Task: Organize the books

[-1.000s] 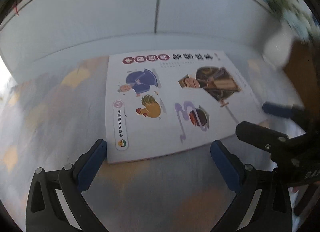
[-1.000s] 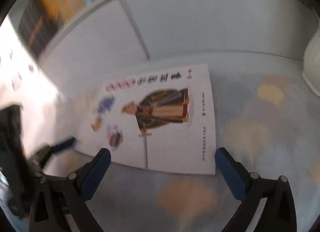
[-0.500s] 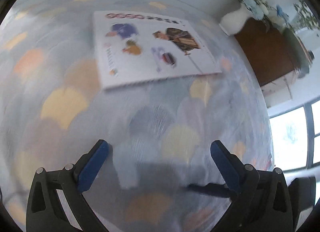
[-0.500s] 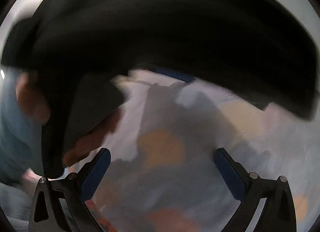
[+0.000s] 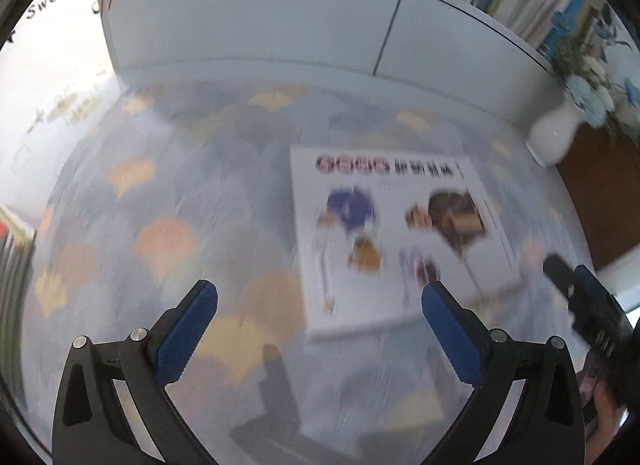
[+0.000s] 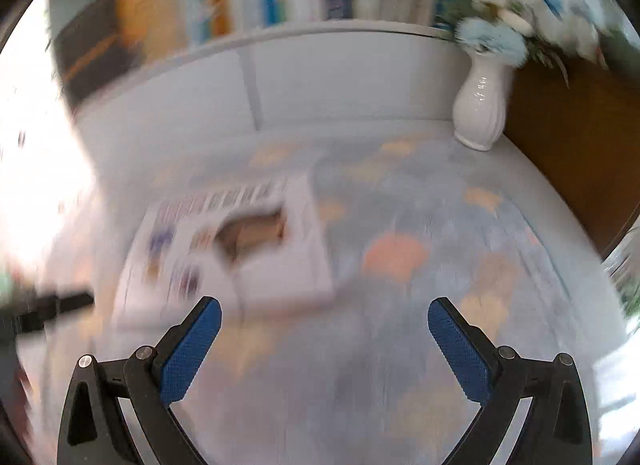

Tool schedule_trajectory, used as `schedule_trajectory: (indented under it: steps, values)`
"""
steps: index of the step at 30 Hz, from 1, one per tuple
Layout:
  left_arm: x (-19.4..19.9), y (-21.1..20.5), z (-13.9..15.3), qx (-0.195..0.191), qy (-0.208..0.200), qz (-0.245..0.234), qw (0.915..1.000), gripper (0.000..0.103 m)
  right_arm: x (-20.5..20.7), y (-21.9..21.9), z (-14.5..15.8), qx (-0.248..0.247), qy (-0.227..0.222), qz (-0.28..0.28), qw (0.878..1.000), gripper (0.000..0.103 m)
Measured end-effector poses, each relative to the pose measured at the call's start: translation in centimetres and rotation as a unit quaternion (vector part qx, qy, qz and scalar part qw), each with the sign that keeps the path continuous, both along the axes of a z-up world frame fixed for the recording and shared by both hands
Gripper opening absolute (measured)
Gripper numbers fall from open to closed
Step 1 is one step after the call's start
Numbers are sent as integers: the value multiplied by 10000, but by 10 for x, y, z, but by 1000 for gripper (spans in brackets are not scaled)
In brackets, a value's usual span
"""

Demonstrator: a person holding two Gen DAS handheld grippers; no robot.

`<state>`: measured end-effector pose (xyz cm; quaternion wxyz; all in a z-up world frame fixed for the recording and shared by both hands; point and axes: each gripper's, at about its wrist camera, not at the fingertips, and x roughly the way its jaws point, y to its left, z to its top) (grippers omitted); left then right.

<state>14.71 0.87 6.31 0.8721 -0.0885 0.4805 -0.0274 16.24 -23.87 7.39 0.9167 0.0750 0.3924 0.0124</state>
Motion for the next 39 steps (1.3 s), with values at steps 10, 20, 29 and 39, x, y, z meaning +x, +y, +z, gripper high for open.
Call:
schedule_trajectory:
  steps: [10,20,29,39]
  values:
    - [34,18,-44,-836,821,481,9919,102,66,29,-42,654,1005,1145,9862,103]
    - [-17,15,-44,-277,597,-1145,9912,103,-8,92,-49,-293,1279,1905,9729,103]
    - [-46,69,-48,-862,921,-1020,9868,102,-80,150,-48,353,1381,2163,9659,103]
    - [-123,82,-57,839,910,-1581,9796,102,-203,266,-44,145,1186,3400,9328,103]
